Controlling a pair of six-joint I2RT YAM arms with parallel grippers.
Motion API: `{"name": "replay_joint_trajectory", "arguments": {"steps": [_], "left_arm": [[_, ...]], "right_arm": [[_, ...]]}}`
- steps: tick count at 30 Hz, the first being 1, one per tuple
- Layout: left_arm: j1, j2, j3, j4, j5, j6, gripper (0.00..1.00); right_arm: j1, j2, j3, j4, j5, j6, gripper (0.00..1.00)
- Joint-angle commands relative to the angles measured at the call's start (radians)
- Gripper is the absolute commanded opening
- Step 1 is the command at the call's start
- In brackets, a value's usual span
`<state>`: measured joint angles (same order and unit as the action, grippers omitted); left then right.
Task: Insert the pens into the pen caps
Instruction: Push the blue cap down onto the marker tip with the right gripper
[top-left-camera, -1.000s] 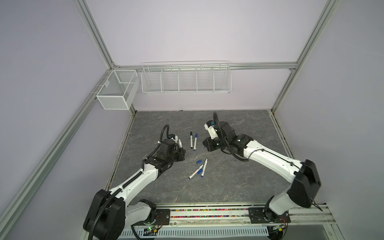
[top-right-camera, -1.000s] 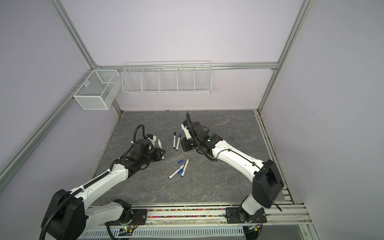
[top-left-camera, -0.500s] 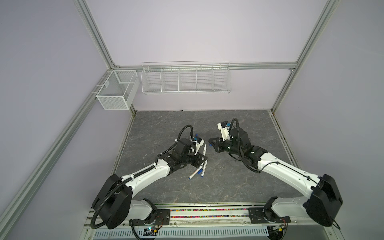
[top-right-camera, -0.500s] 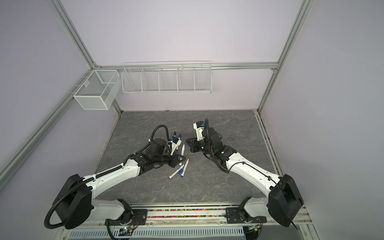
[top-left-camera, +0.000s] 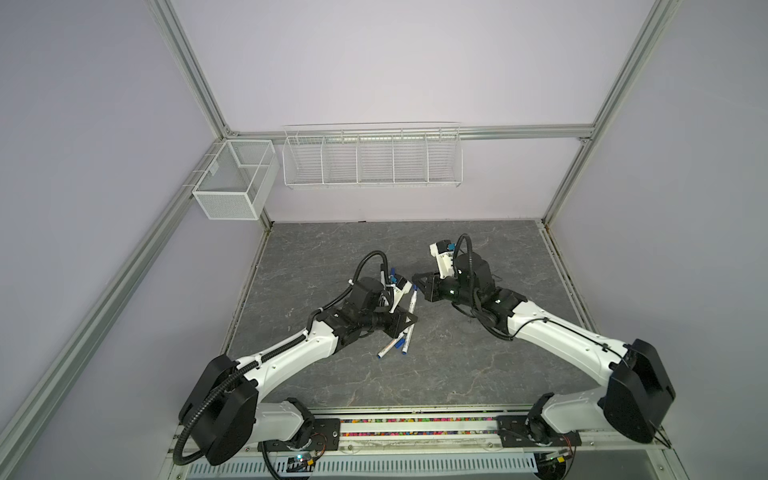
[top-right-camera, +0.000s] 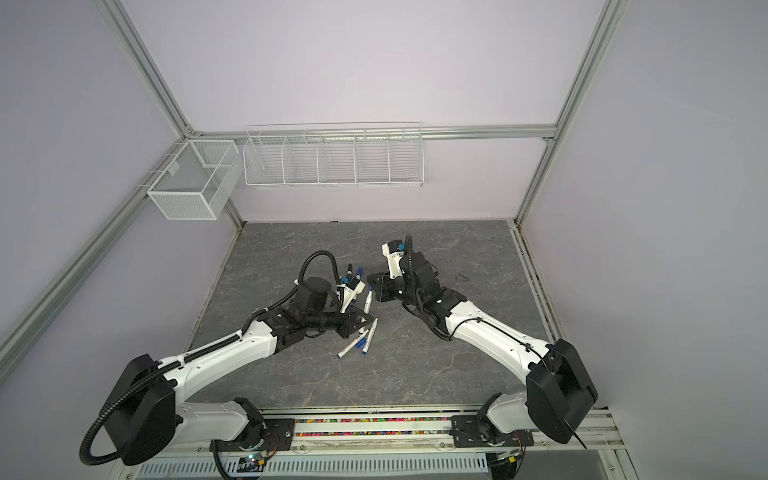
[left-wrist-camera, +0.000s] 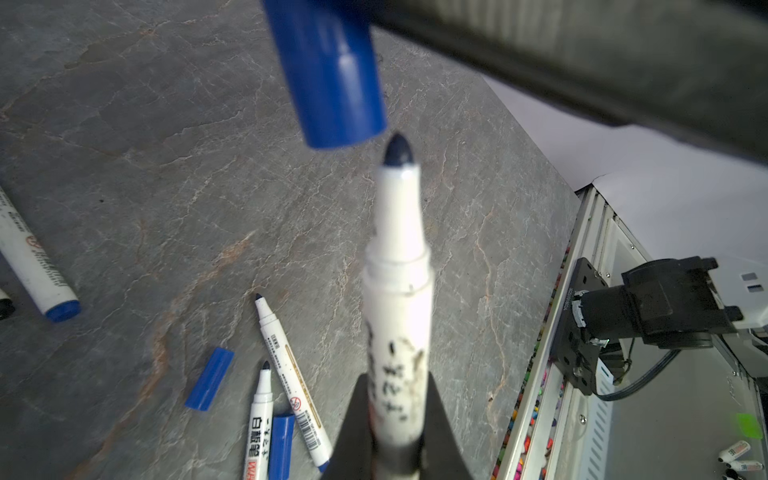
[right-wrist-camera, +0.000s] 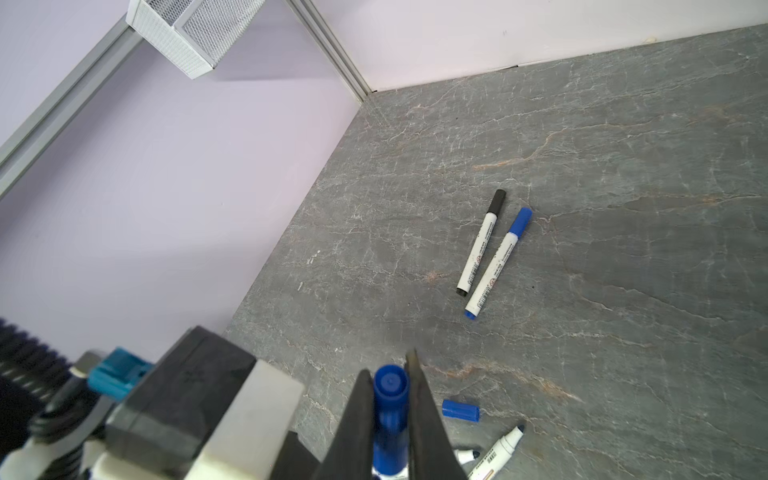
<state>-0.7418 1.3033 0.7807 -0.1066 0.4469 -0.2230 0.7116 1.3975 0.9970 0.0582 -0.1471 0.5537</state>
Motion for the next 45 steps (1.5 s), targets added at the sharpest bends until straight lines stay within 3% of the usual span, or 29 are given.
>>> {"name": "replay_joint_trajectory", "arguments": {"steps": [1, 14, 30, 45], "left_arm": [[-0.005, -0.026, -0.010, 0.022, 0.009, 0.025, 0.00], [-0.005, -0.008, -0.008, 0.038, 0.005, 0.019, 0.00], [-0.005, -0.006, -0.008, 0.034, -0.002, 0.022, 0.00], [-0.005, -0.017, -0.014, 0.039, 0.001, 0.020, 0.00]], "right_arm": [[-0.006, 0.013, 0.020, 0.022, -0.021, 0.012, 0.07], [-0.032, -0.056, -0.020, 0.053, -0.064, 0.037, 0.07], [-0.033, -0.019, -0.015, 0.038, -0.183, 0.046, 0.07], [-0.026, -0.051, -0.013, -0.045, -0.146, -0.022, 0.07]]}}
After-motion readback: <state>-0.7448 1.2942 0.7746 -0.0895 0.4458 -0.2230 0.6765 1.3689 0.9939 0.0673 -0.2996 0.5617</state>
